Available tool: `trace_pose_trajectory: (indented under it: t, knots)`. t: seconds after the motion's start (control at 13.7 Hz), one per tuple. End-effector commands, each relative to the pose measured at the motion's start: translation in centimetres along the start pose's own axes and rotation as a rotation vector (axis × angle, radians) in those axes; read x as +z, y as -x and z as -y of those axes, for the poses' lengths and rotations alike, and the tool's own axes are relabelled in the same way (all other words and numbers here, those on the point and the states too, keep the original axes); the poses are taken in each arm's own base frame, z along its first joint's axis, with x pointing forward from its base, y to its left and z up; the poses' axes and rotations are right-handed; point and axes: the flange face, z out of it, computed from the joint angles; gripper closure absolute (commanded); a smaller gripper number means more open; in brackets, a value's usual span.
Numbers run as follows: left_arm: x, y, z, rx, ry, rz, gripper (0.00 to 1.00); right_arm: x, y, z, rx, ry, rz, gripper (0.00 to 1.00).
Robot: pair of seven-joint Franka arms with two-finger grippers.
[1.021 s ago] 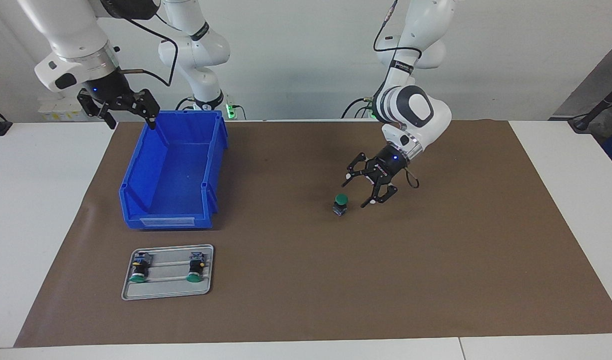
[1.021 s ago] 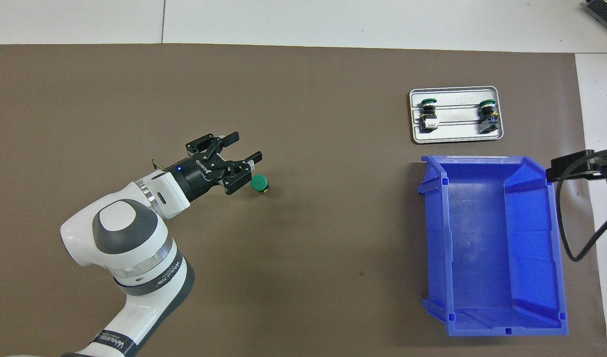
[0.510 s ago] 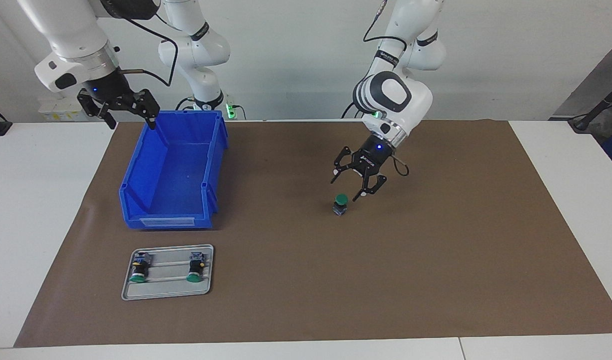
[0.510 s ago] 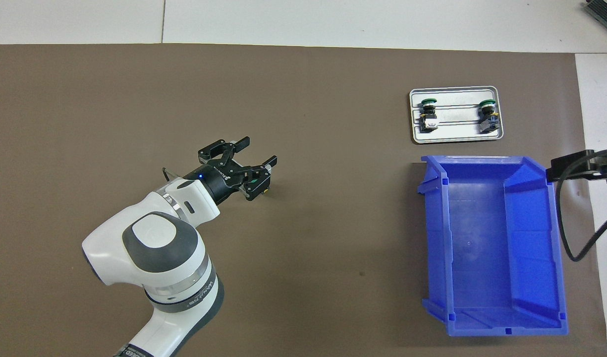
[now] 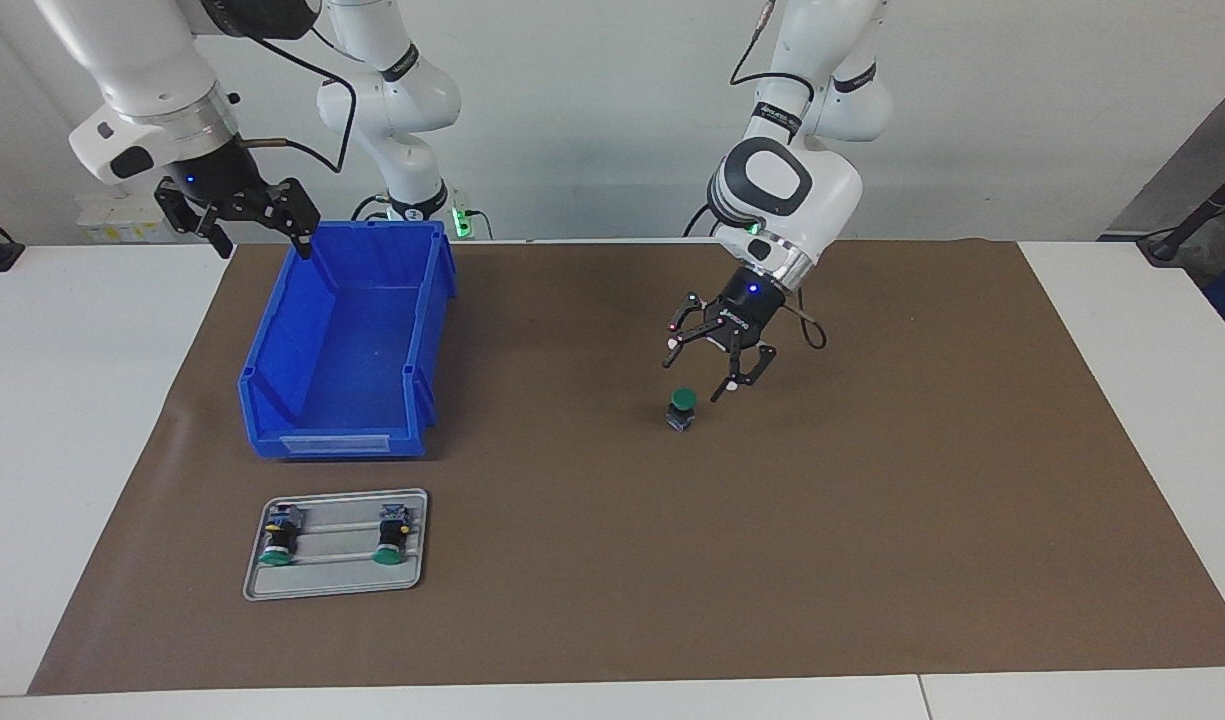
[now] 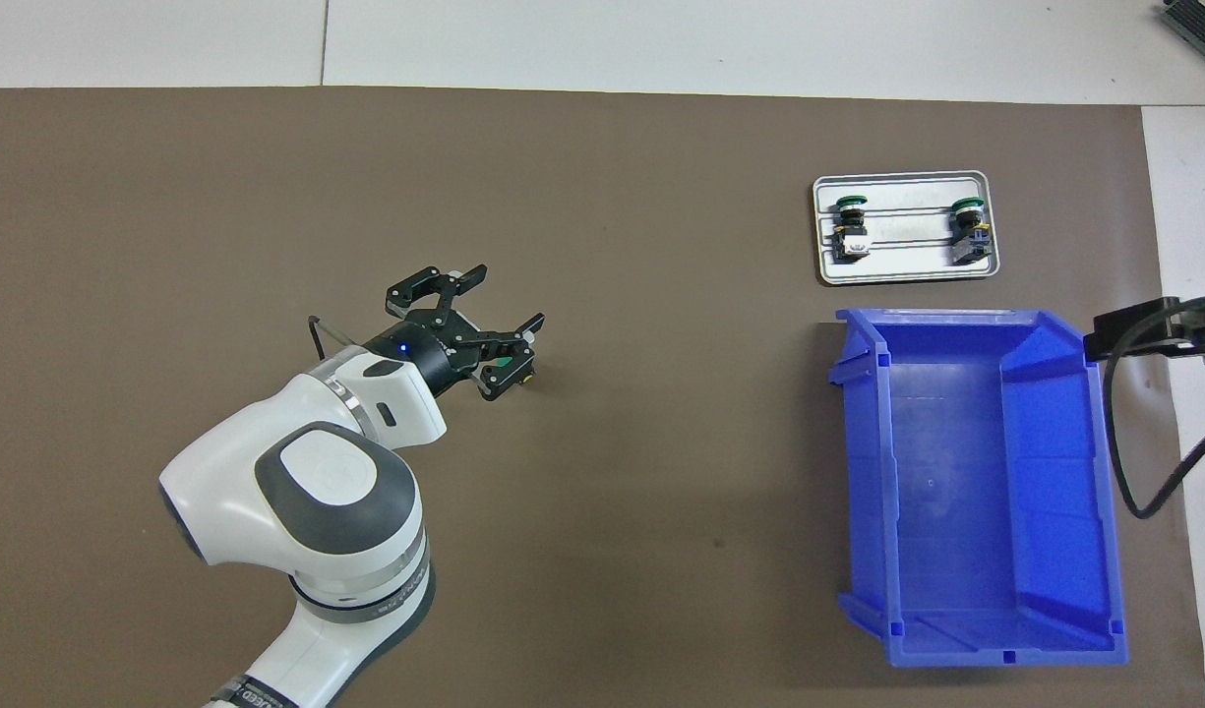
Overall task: Place and press button with both arms
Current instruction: 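Open the left gripper and lift it off the green part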
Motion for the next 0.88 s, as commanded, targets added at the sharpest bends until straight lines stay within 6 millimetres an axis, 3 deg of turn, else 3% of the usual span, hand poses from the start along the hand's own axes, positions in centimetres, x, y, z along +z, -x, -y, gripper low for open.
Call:
trace_pose_trajectory:
  t: [0.0,0.44,0.66,0.8]
  knots:
    - [-0.3,-0.9,0.9,0.122,-0.068,0.039,0.13,-0.1,0.8,0.1,0.016,-0.020,0.006,0.00]
    - [-1.3,-1.9,2.6,0.254,-0.125,0.065,0.08,-0.1,0.8,0.1,0.016,-0.020,0.006,0.00]
    - [-2.3,-2.7,4.1,0.343,-0.158,0.077,0.07,-0.1,0.8,0.1,0.016,-0.020,0.006,0.00]
    - [-3.5,-3.4,6.2,0.403,-0.194,0.086,0.01,-0.1,0.8,0.1,0.016,-0.020,0.006,0.00]
